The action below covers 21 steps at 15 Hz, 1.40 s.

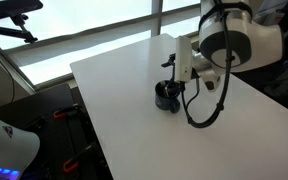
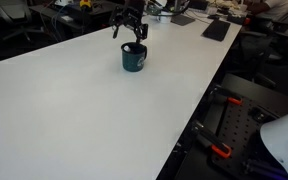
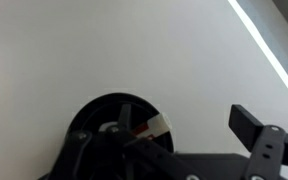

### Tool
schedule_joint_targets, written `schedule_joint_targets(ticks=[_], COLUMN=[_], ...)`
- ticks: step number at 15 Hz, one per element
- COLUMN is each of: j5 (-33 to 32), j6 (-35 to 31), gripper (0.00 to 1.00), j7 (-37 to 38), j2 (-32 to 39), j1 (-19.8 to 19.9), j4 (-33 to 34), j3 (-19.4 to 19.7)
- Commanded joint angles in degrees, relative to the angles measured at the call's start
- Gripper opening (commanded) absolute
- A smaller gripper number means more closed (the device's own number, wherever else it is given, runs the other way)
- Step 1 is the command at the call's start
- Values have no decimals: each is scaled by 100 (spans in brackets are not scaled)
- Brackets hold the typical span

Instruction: Remove the marker from the mug.

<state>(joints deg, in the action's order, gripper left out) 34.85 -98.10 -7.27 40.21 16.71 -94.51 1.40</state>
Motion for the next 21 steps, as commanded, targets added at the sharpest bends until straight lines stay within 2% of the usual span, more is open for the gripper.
schedule_joint_targets(ticks=[1, 7, 8, 9, 10, 15, 18, 21], j5=[171, 189, 193, 190, 189, 199, 242, 265], j6=[-107, -75, -71, -71, -65, -62, -45, -64], gripper=[100, 100, 75, 74, 68, 27, 6, 6], j7=[278, 405, 406, 383, 382, 357, 332, 303], j2=[-16, 101, 117, 134, 145, 172, 171, 170], j1=[-41, -22, -16, -10, -6, 26, 39, 59], j4=[-93, -25, -10, 4, 15, 37, 44, 46], j3=[88, 154, 162, 167, 171, 171, 172, 175])
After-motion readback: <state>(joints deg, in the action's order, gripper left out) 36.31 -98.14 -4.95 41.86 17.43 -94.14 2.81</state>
